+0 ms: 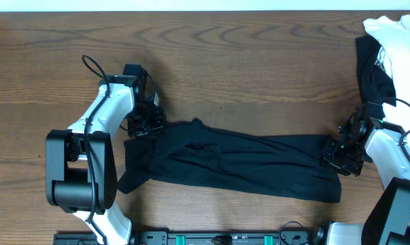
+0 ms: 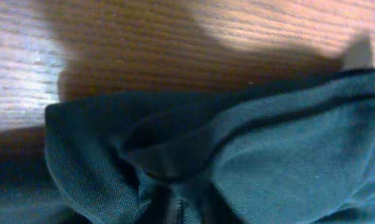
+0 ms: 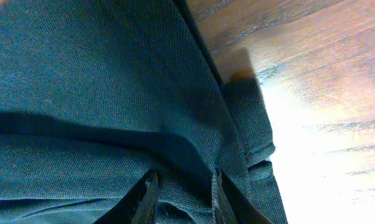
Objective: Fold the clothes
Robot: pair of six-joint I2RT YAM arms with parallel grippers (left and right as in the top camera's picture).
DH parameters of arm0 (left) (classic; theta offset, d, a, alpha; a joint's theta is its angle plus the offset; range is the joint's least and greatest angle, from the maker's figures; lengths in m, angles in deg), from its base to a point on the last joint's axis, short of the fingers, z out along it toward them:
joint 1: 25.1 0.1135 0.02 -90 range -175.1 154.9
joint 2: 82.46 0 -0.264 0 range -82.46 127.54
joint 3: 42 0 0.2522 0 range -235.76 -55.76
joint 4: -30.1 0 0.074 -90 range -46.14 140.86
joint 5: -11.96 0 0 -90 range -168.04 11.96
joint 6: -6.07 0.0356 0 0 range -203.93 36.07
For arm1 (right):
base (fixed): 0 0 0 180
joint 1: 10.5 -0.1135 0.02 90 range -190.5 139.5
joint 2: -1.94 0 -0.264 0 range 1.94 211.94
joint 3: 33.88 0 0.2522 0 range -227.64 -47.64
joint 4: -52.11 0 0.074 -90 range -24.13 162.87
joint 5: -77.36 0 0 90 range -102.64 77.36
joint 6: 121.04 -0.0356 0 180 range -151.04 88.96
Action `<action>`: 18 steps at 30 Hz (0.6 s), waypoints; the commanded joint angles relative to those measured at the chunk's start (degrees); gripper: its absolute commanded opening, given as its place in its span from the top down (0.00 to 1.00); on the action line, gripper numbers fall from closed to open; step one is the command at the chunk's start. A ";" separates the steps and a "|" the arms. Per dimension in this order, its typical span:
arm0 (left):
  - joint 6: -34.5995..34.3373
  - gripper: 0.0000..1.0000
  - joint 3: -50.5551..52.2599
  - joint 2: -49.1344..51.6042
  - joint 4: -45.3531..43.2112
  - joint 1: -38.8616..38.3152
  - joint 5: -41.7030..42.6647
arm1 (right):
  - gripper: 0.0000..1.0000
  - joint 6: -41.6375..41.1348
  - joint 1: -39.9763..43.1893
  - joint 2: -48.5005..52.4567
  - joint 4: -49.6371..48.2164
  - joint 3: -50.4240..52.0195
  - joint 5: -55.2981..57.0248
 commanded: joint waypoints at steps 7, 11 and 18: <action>3.19 0.94 -0.46 -1.95 1.03 0.02 0.72 | 0.72 0.66 0.04 -0.92 -0.11 0.37 0.20; 4.79 0.94 -0.48 -7.56 1.99 0.02 0.74 | 0.72 0.68 0.04 -0.92 -0.13 0.37 0.22; 4.96 0.94 -0.46 -19.85 6.93 0.00 0.72 | 0.72 0.66 0.04 -0.92 -0.17 0.37 0.61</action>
